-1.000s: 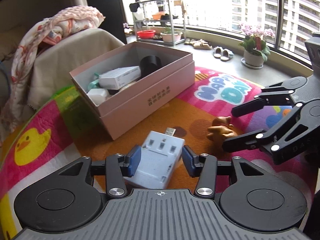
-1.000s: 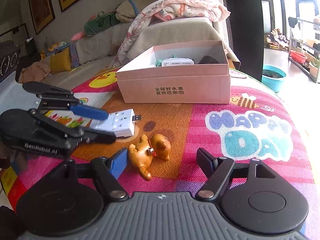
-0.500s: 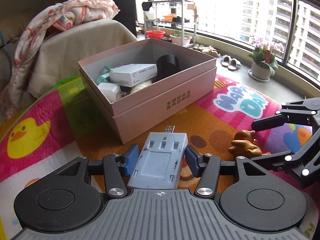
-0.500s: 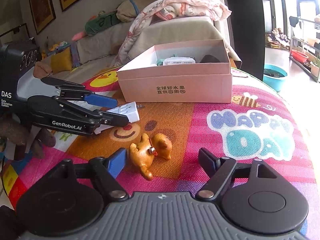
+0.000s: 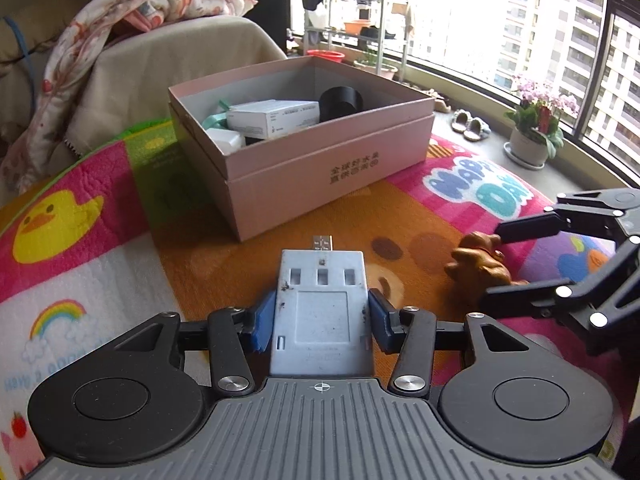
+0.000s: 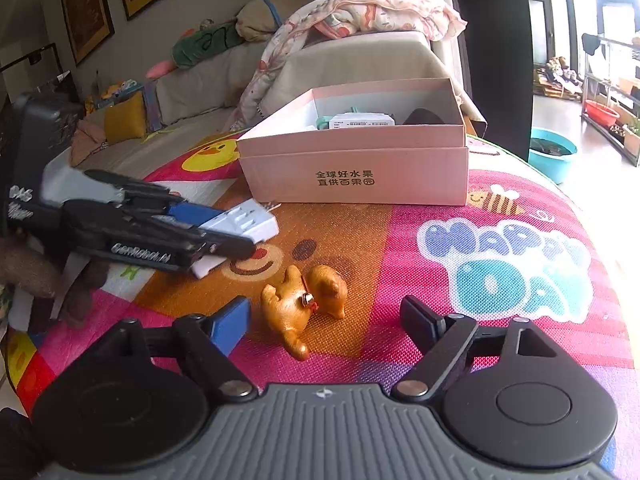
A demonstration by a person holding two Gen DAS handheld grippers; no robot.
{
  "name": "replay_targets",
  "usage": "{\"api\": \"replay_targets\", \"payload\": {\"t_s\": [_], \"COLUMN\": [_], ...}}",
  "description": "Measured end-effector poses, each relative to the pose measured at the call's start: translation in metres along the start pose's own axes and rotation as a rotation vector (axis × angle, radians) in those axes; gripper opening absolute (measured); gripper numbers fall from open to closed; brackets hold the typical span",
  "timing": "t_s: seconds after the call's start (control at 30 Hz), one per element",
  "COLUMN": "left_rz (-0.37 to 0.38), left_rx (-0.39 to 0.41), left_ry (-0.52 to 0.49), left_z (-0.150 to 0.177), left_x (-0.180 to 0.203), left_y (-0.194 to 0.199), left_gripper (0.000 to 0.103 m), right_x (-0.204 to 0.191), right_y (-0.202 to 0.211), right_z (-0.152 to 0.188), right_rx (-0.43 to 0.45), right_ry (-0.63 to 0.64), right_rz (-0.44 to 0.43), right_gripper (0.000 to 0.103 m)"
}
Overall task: Organize rigid objects
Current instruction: 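Grasp the white plug adapter on the mat with the left gripper, then hold the white adapter in the left gripper while the right gripper grasps the brown toy dog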
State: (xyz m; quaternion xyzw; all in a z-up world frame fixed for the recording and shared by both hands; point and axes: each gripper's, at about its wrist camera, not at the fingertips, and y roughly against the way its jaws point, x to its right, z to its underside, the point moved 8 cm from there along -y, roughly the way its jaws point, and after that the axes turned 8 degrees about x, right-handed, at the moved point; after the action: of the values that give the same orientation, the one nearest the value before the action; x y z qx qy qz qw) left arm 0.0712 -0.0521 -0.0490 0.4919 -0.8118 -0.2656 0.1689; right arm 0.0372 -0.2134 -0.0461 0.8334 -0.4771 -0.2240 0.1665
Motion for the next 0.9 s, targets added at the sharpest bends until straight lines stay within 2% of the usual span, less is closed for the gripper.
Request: {"api": "replay_targets", "payload": {"t_s": [0.17,0.33,0.47,0.6,0.67,0.7,0.73,0.83,0.9], "left_rz": [-0.033,-0.057,-0.073,-0.072,-0.073,-0.074,-0.076,-0.079,-0.078], "left_rx": [0.026,0.085,0.097,0.109,0.113,0.114,0.115,0.117,0.118], "left_ry": [0.052,0.115,0.092,0.104,0.107,0.105,0.104,0.102,0.105], "left_z": [0.020,0.028,0.027,0.028,0.028,0.029,0.029,0.029,0.030], "left_x": [0.019,0.019,0.022,0.021,0.021,0.021,0.021,0.022,0.022], "left_y": [0.023,0.031,0.031,0.032,0.032,0.032,0.032,0.032,0.033], "left_gripper": [0.053,0.053,0.054,0.054,0.054,0.054,0.054,0.054,0.054], "right_x": [-0.002,-0.007,-0.013,-0.016,-0.012,-0.010,-0.008,0.000,0.002], "right_y": [-0.003,-0.010,-0.010,-0.006,-0.004,-0.002,-0.001,0.006,0.013], "right_z": [0.000,0.000,0.003,0.005,0.004,0.003,0.002,-0.001,-0.003], "right_rx": [-0.017,-0.066,-0.106,-0.105,-0.092,-0.083,-0.073,-0.026,0.006], "right_ry": [0.012,0.040,0.096,0.123,0.111,0.114,0.127,0.233,0.272], "right_rz": [-0.019,-0.053,-0.040,-0.046,-0.013,0.017,0.057,0.218,0.257], "right_gripper": [0.089,0.103,0.103,0.103,0.099,0.093,0.091,0.089,0.088]}}
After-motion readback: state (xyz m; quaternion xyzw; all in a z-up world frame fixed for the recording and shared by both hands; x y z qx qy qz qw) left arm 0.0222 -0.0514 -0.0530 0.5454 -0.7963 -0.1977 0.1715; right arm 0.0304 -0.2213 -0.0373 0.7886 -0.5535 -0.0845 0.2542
